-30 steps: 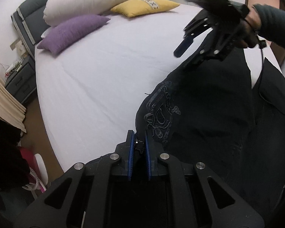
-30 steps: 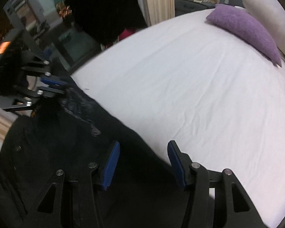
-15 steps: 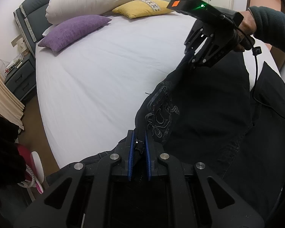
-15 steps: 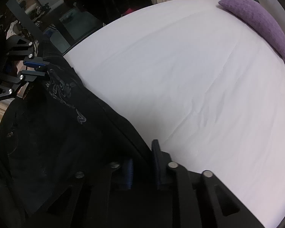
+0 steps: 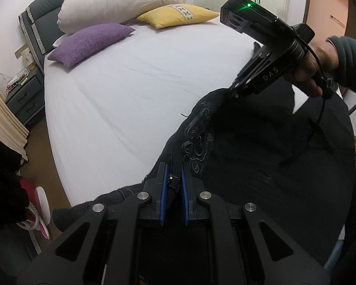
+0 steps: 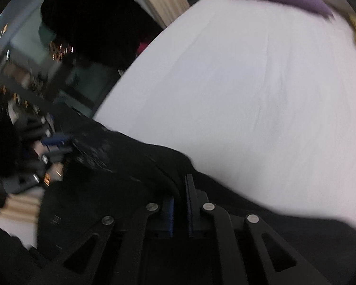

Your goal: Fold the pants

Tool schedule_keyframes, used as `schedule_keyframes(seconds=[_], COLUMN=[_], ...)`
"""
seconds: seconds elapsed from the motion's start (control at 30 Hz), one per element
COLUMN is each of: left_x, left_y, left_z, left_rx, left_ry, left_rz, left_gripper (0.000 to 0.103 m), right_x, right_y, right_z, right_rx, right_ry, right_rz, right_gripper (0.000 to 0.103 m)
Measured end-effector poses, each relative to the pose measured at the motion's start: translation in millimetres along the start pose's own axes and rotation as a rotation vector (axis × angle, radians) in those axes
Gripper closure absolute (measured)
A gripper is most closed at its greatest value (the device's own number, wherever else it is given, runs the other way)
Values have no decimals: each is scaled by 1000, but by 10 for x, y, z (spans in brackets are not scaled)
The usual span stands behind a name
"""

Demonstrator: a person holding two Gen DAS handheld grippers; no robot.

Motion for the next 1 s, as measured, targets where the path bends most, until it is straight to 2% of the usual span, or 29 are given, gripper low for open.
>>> schedule_keyframes(seconds=[0.07,0.27,0.4,0.5,0.73,0.9,1.0], left_x=[60,251,351,438,715,813,852], left_y=[-84,-441,-795,-984,-1375,-1524,-1631], left_z=[49,334,638,858,1297,1570,1706], left_rx=[-4,-31,-106,-122,-179,-191,-202], left_ry=[3,21,47,66,92,126,141], left_rz=[4,30,24,54,89,105,109], left_gripper=[94,94,94,94,95,95,96], right_x=[21,214,252,305,347,231,163], right_y=[72,107,391,606,975,1149,1231], right_z=[60,311,555,793,1237,1448,1502], right_rx=[-30,-48,67,146,210,278,268], right_ry=[-20,-20,35,55,24,35,23], right_rz=[-31,-36,56,121,211,297,324], right_gripper=[94,94,94,93,93,93,93])
Point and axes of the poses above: each gripper's, at about its wrist camera, not at the fingertips, and x roughly against the way its jaws point, y to its left, z to its underside, the point moved 3 cm from there along -x, roughly the way its jaws point, and after that the axes turned 3 degrees about x, right-handed, at the moved point
